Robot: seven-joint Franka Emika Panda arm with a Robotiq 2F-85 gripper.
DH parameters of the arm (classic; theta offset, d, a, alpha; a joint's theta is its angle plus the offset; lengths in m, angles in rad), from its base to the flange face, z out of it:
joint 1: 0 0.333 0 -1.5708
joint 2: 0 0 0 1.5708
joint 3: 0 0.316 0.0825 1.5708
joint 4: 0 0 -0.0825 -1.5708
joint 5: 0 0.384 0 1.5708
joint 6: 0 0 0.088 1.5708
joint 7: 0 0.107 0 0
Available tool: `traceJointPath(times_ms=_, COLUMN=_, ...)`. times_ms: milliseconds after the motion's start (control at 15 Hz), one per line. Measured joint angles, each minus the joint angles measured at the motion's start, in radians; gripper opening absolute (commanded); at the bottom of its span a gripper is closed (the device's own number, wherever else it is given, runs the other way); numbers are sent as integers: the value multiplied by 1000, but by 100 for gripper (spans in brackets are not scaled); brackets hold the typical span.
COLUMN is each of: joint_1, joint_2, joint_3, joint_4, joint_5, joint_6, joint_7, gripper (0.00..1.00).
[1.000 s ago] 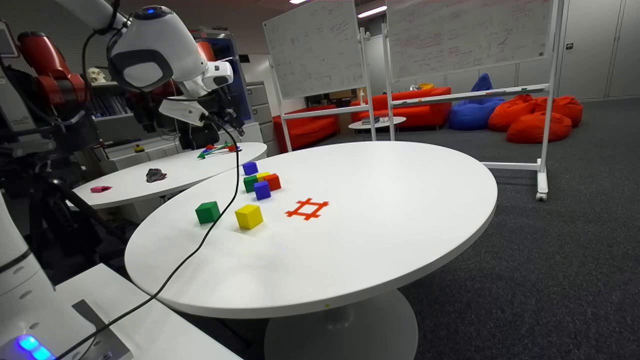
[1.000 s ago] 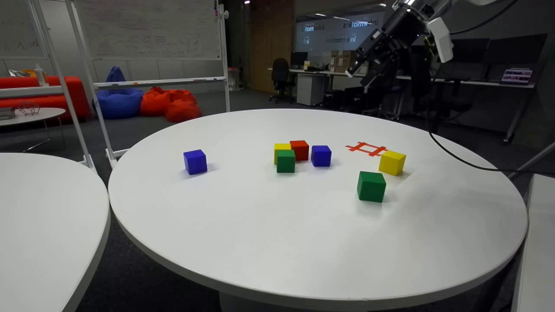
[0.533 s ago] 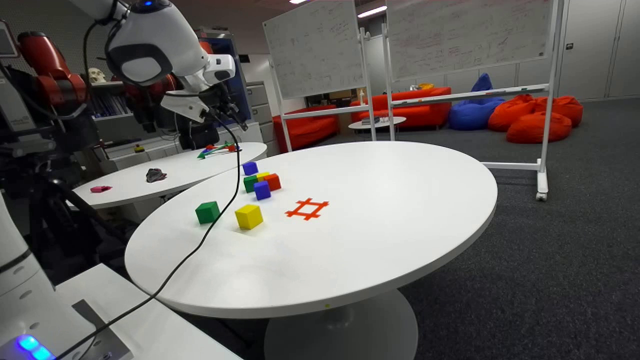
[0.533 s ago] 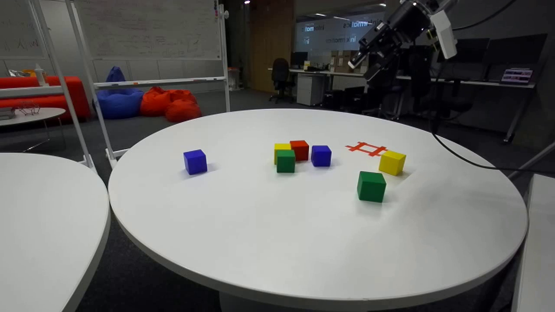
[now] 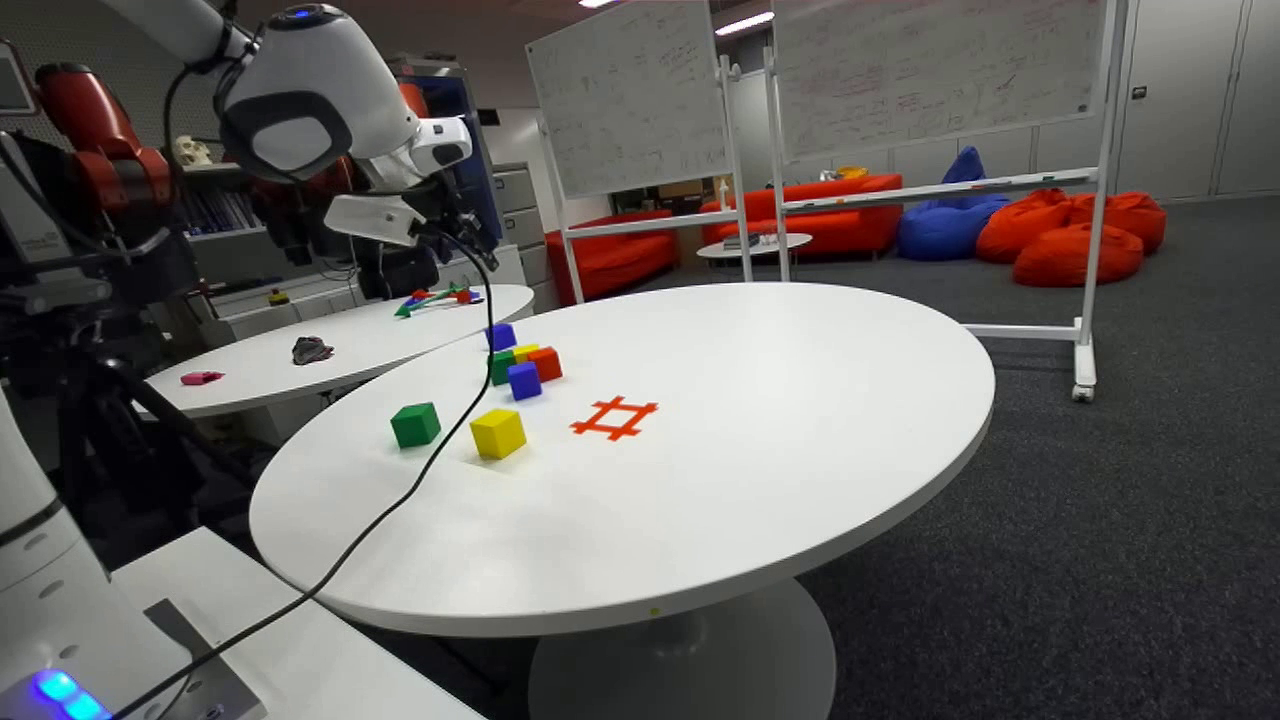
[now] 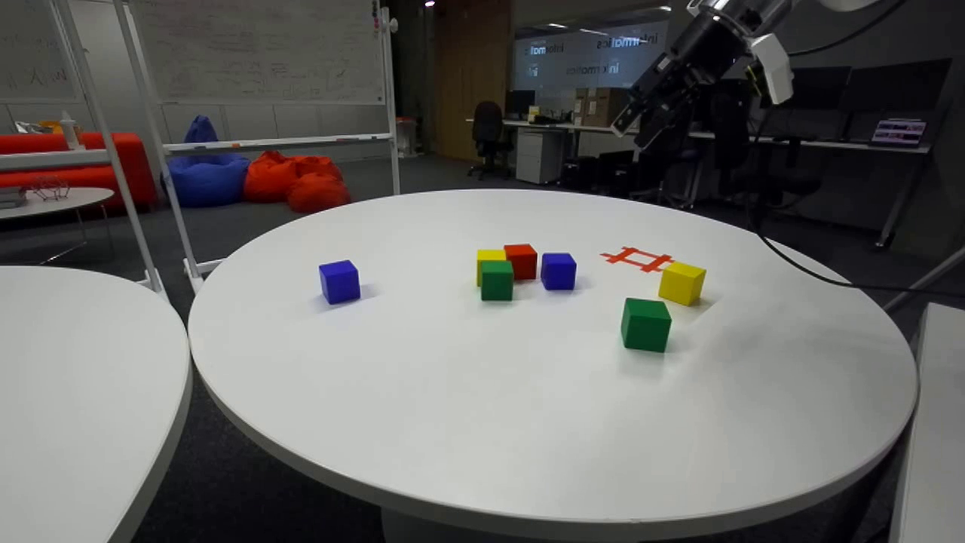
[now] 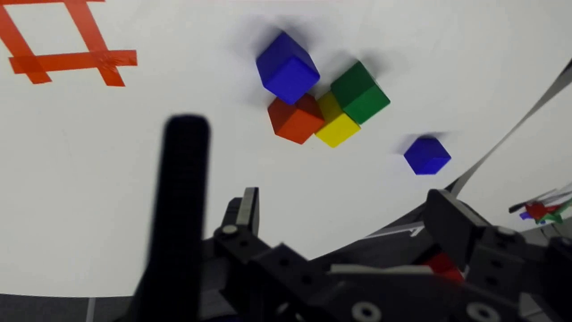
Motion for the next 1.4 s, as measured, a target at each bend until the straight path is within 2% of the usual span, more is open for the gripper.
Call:
traceJointPath(times_ms=267, joint_1=-137, joint_2=17, joint_3=80, joint_4=-57, joint_5=-353, joint_6=0, joint_7=144, gripper=100)
traceJointPath(times_ms=533, joint_1=-154, joint_2=11, joint_3=48, joint_4=-64, joint_5=-657, joint_6=-4, joint_7=322, gripper=100)
traceJointPath(times_ms=667, joint_1=-154, joint_2=4, joint_3=41, joint_4=-64, joint_5=-728, joint_6=-5, joint_7=374, gripper=100)
traceJointPath(times_ms=1067, joint_1=-141, joint_2=-3, joint_3=27, joint_4=-64, joint_5=-748, joint_6=-7, joint_7=379, gripper=100)
traceJointPath(times_ms=1133, joint_1=-148, joint_2=-3, joint_3=27, joint_4=-64, joint_5=-811, joint_6=-14, joint_7=392, gripper=100)
traceJointPath(times_ms=1333, joint_1=-279, joint_2=-9, joint_3=121, joint_4=-61, joint_5=-1074, joint_6=-95, joint_7=494, gripper=100)
traceJointPath(times_ms=1400, joint_1=-292, joint_2=-12, joint_3=129, joint_4=-60, joint_5=-1151, joint_6=-127, joint_7=526, gripper=100)
